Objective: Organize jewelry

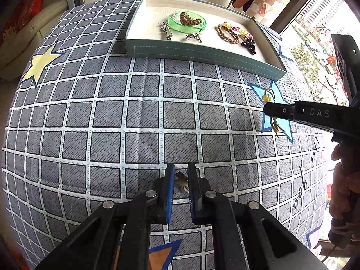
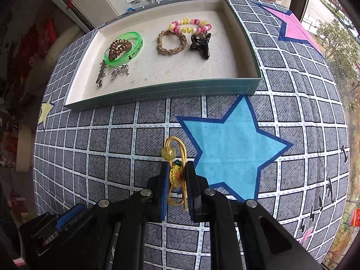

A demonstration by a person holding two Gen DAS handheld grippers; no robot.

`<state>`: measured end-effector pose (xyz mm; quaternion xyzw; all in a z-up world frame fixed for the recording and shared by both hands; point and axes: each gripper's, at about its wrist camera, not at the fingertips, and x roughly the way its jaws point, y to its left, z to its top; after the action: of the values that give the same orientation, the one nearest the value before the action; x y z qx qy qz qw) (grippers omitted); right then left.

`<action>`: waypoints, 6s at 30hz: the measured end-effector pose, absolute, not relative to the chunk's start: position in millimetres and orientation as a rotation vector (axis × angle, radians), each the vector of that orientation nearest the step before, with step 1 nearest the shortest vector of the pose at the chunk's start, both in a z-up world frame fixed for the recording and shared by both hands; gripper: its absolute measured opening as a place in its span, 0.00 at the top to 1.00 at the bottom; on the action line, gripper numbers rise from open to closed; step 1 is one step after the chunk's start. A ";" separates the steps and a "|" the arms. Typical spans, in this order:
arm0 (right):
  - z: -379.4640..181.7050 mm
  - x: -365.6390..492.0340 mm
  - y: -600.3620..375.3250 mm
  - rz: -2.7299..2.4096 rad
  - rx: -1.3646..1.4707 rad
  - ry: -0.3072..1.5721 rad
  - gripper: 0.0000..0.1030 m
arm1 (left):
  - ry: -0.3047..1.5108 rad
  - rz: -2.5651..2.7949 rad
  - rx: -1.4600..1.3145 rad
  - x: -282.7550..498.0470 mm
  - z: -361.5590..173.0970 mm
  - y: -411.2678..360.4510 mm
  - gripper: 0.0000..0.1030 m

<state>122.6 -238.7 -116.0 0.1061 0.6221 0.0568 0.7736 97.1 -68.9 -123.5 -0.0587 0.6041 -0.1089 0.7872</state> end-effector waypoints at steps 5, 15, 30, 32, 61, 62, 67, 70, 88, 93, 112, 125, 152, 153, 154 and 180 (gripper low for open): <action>-110.5 118.4 -242.3 0.124 0.245 1.351 0.85 | 1.286 -0.237 -0.124 101.9 -118.0 -65.4 0.77; -104.7 110.2 -247.4 0.115 0.263 1.352 0.85 | 1.271 -0.239 -0.112 109.8 -123.6 -64.9 0.77; -81.2 119.9 -253.2 0.117 0.282 1.320 0.85 | 1.201 -0.269 -0.086 133.6 -89.8 -73.0 0.77; -77.5 122.4 -255.4 0.116 0.288 1.313 0.85 | 1.185 -0.274 -0.091 138.1 -83.4 -72.7 0.77; -52.3 221.8 -266.7 0.134 0.316 1.228 0.85 | 1.063 -0.257 -0.050 248.0 -61.4 -63.0 0.77; -55.0 225.6 -265.6 0.134 0.313 1.231 0.85 | 1.070 -0.252 -0.047 250.7 -64.9 -61.9 0.77; -70.8 240.0 -256.1 0.144 0.299 1.257 0.85 | 1.092 -0.232 -0.039 264.0 -79.4 -57.1 0.77; -81.1 247.0 -250.9 0.155 0.293 1.275 0.85 | 1.104 -0.218 -0.029 271.5 -88.1 -55.8 0.77; -130.7 264.8 -242.7 0.132 0.249 1.361 0.85 | 1.182 -0.142 0.048 291.3 -136.6 -57.9 0.77; -130.6 264.9 -240.6 0.126 0.212 1.345 0.85 | 1.186 -0.133 0.076 290.7 -141.9 -62.8 0.77; -112.5 256.1 -253.0 0.136 0.323 1.290 0.50 | 1.133 -0.139 0.125 284.7 -121.5 -66.5 0.76; -93.4 247.5 -269.8 0.108 0.403 1.250 0.50 | 1.071 -0.133 0.119 284.2 -101.3 -67.6 0.11; -89.9 225.5 -260.6 0.098 0.317 1.284 0.19 | 1.125 -0.089 0.132 238.1 -92.1 -48.9 0.00; -89.0 223.4 -260.3 0.097 0.311 1.284 0.19 | 1.127 -0.087 0.133 235.5 -92.0 -47.3 0.00; -88.5 221.5 -259.6 0.097 0.306 1.284 0.19 | 1.129 -0.084 0.135 232.6 -91.8 -46.2 0.00; -66.3 139.9 -246.9 0.049 0.202 1.203 0.17 | 1.045 -0.019 0.112 157.6 -58.4 -23.2 0.00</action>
<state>139.9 -246.9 -66.3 0.0949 0.5648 0.0232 0.8194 157.6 -23.2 -58.4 0.0537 0.4988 -0.0089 0.8650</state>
